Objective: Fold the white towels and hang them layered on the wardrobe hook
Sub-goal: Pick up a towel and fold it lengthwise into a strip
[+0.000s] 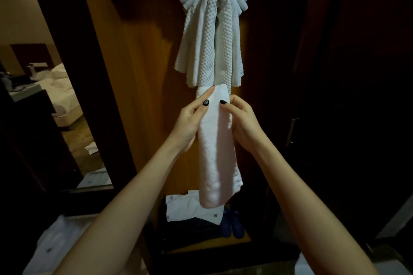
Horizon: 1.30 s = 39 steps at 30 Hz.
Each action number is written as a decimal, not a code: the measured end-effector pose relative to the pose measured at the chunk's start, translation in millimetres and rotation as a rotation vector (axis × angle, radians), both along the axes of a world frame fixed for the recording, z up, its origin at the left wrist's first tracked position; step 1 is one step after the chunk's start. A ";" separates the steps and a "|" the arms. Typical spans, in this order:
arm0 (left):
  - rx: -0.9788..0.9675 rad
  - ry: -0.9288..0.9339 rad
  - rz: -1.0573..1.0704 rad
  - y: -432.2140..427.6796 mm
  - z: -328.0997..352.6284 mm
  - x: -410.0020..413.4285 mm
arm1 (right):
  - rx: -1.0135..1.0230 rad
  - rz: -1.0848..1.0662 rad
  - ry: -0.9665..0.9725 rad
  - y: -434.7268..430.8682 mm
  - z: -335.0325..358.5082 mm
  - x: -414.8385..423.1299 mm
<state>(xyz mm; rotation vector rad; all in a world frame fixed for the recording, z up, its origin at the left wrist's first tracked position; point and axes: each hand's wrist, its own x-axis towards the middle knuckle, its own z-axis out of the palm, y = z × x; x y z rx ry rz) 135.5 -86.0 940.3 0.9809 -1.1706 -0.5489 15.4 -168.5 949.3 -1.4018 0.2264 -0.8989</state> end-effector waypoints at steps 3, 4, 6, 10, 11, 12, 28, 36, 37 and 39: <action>-0.006 -0.050 0.026 -0.7 1.0 -4.5 | 0.047 0.019 0.010 6.0 -1.4 4.1; -0.002 -0.066 0.036 -0.4 1.4 -5.2 | 0.063 0.019 0.003 6.9 -2.1 4.3; -0.001 -0.124 0.083 1.1 2.5 -4.0 | 0.080 0.012 -0.033 7.4 -2.7 3.3; 0.035 -0.246 0.207 2.6 2.2 5.5 | 0.019 -0.003 -0.062 3.8 -4.9 2.7; 0.060 -0.211 0.196 3.6 2.7 8.0 | 0.026 -0.001 -0.056 2.5 -5.4 2.9; 0.087 -0.186 0.184 4.7 3.5 10.4 | 0.043 0.005 -0.052 1.0 -5.8 2.9; 0.398 -0.515 0.213 20.3 34.8 28.3 | -0.351 -0.280 0.230 -5.9 -15.8 -6.9; 0.514 -0.514 0.190 19.6 34.0 32.3 | -0.402 -0.322 0.183 -6.0 -17.7 -9.6; 0.514 -0.523 0.177 19.9 33.7 32.1 | -0.413 -0.318 0.178 -5.1 -16.9 -9.3; 0.508 -0.529 0.164 19.3 32.2 29.8 | -0.415 -0.332 0.149 -2.9 -14.6 -8.0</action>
